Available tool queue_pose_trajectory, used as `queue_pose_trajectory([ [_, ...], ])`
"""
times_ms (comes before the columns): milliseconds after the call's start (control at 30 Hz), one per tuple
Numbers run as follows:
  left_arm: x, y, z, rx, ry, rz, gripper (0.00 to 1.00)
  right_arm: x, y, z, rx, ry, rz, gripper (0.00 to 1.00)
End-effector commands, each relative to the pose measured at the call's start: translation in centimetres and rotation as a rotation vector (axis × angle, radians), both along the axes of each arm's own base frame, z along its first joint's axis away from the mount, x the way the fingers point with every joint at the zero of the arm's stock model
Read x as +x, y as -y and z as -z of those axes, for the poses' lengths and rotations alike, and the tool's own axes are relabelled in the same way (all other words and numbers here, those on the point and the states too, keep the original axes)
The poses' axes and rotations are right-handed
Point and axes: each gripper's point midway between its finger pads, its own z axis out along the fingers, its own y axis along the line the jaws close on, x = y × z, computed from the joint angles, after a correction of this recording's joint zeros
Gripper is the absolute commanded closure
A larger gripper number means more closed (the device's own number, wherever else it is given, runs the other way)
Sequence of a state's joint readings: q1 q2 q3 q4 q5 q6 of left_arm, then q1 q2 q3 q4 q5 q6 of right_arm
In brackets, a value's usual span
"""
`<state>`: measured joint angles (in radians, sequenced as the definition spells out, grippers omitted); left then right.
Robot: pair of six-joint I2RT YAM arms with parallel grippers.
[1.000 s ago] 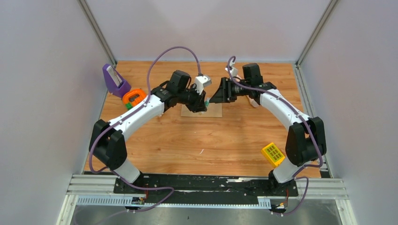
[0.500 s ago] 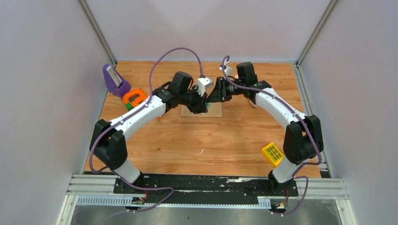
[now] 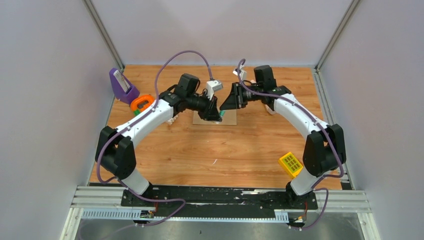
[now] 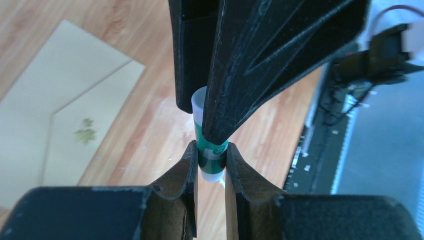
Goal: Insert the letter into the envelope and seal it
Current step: Screw the solid glue.
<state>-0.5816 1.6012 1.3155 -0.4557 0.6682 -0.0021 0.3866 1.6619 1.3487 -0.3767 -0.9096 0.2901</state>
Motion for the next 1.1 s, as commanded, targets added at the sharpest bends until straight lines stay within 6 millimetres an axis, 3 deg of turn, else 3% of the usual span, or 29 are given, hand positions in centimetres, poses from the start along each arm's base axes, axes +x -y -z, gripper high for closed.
queue_pose_trajectory([
  [0, -4.9, 2.2, -5.5, -0.268, -0.107, 0.269, 1.0, -1.1, 0.6, -4.6, 0.115, 0.204, -0.132, 0.93],
  [200, -8.6, 1.8, -8.0, -0.406, -0.218, 0.453, 1.0, -4.8, 1.5, -7.4, 0.252, 0.394, -0.364, 0.95],
  [300, -9.3, 1.7, -8.6, -0.44, -0.256, 0.498, 1.0, -7.0, 1.9, -8.3, 0.328, 0.486, -0.479, 0.96],
  [467, -10.0, 1.4, -9.1, -0.473, -0.298, 0.548, 1.0, -8.5, 2.3, -9.0, 0.392, 0.503, -0.557, 0.97],
  [500, -10.1, 1.4, -9.1, -0.474, -0.298, 0.547, 1.0, -8.1, 2.2, -8.9, 0.377, 0.5, -0.539, 0.96],
  [567, -9.7, 1.6, -9.1, -0.469, -0.274, 0.527, 1.0, -6.6, 1.8, -8.6, 0.313, 0.475, -0.458, 0.76],
  [633, -9.1, 1.6, -8.4, -0.42, -0.26, 0.459, 1.0, -4.7, 1.7, -8.4, 0.242, 0.441, -0.353, 0.65],
  [733, -5.7, 1.8, -6.2, -0.29, -0.091, 0.29, 1.0, -1.9, 2.0, -7.8, 0.127, 0.335, -0.145, 0.52],
  [867, -1.9, 1.1, -4.0, -0.154, 0.03, 0.101, 1.0, -0.5, 2.5, -6.4, 0.057, 0.203, 0.017, 0.48],
  [1067, 1.0, -0.1, -2.6, -0.038, 0.115, -0.037, 1.0, 1.1, 2.3, -2.7, -0.031, 0.082, 0.116, 0.46],
])
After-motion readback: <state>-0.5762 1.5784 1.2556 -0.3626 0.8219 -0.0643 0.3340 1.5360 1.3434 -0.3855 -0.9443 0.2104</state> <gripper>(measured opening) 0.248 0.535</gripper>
